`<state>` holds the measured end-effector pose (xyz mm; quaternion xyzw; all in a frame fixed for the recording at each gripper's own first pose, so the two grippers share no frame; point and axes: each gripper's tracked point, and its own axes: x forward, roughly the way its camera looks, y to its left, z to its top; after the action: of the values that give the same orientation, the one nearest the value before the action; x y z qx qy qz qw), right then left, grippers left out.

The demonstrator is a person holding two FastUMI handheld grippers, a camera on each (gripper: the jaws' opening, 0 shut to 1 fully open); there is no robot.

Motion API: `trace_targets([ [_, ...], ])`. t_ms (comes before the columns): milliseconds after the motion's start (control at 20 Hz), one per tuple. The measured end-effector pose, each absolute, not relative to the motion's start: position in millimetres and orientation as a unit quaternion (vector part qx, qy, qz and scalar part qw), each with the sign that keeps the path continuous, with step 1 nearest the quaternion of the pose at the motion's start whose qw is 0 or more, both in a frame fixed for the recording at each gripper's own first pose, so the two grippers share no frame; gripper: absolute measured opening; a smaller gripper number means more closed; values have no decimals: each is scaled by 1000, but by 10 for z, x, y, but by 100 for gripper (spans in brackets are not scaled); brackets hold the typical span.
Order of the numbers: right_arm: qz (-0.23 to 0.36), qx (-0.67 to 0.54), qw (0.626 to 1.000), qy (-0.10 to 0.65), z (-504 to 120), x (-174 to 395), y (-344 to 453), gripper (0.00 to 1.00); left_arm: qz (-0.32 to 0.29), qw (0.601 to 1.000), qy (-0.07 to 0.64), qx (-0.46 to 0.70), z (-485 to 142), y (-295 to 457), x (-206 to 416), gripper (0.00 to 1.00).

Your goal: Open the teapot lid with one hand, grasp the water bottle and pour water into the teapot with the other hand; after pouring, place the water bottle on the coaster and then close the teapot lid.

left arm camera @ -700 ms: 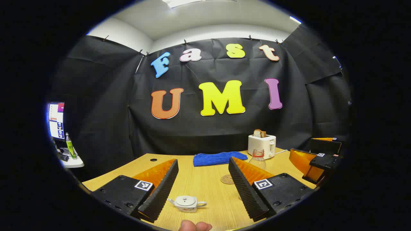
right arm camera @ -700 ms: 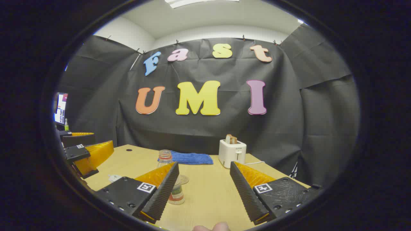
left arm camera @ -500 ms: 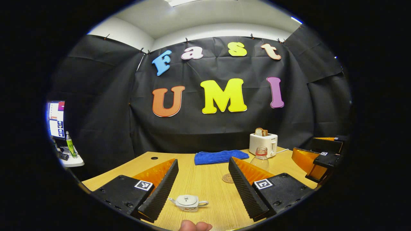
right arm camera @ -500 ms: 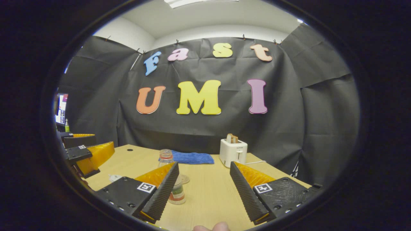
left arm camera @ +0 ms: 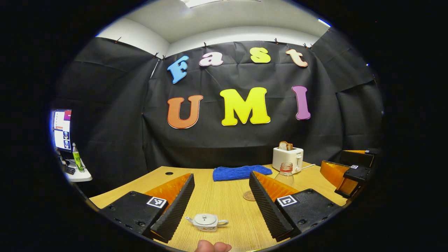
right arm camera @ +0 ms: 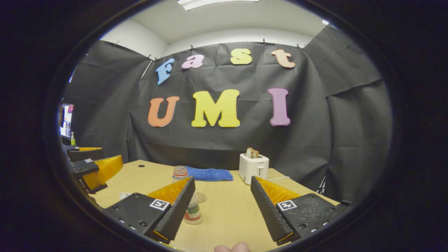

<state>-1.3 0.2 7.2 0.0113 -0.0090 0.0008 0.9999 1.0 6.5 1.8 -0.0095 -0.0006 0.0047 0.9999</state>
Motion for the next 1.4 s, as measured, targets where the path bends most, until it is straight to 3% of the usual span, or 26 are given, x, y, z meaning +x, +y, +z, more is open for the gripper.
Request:
trace_targets([
  [700, 25, 21, 999, 0, -84, 56, 27, 97, 0, 1000, 5, -10, -178, 4, -32, 98],
  [1400, 29, 1, 999, 30, -565, 113, -51, 95, 3, 994, 106, -5, -1083, 255, -8, 99],
])
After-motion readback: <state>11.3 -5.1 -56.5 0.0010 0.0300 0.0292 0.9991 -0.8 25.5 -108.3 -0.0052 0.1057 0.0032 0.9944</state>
